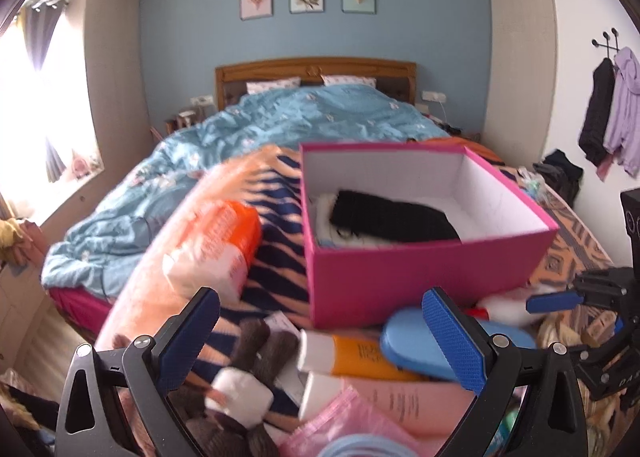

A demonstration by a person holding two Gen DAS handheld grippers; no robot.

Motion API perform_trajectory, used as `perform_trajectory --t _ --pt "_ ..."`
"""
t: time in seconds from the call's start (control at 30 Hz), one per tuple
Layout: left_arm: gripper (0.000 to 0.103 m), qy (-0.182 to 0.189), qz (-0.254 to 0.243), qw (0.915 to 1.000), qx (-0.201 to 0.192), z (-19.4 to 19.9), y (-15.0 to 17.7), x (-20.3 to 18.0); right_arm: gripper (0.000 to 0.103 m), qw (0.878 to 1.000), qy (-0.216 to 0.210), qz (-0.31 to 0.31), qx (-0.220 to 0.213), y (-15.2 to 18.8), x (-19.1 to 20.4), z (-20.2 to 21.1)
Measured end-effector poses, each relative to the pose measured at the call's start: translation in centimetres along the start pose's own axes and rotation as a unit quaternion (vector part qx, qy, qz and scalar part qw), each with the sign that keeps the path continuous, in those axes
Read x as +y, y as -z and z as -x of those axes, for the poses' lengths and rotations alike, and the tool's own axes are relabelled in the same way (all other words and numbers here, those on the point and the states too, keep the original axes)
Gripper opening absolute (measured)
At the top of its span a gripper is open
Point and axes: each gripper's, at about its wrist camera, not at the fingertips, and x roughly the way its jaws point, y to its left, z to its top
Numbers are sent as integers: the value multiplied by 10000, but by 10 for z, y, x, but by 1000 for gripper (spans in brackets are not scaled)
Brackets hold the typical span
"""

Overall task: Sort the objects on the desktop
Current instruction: 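Move the right gripper back toward the blue case and toiletries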

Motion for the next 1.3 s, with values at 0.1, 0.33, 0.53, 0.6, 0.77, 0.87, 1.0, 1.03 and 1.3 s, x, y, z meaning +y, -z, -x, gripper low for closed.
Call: perform_trajectory --t 0.1,0.33,0.53,0.6,0.77,0.87,1.0,1.03,1.3 --pt "103 165 -90 9995 246 -11 9 -7 66 10000 -26 -39 80 7 2 0" --pt "103 415 -471 9960 643 -41 14 -34 66 9992 116 101 374 20 15 -3" --pt "103 644 -699 9907 975 -63 9 -46 66 9966 457 226 647 27 16 0" --pt "103 724 -741 9886 1094 -68 9 -47 66 9960 490 150 733 29 12 0" --pt "103 949 -760 9827 1397 -81 6 -47 66 9966 264 38 780 28 10 0" --pt "102 1189 -747 9782 1530 -85 6 -47 66 9958 239 102 874 26 12 -6" --pt "97 1473 -680 9726 1666 -84 7 -47 57 9943 272 221 1006 22 13 -13" --pt "96 1552 -659 9709 1703 -84 8 -47 49 9941 288 218 1018 21 10 -14" --pt "93 1800 -617 9651 1801 -79 15 -48 32 9970 229 56 742 12 -9 -13"
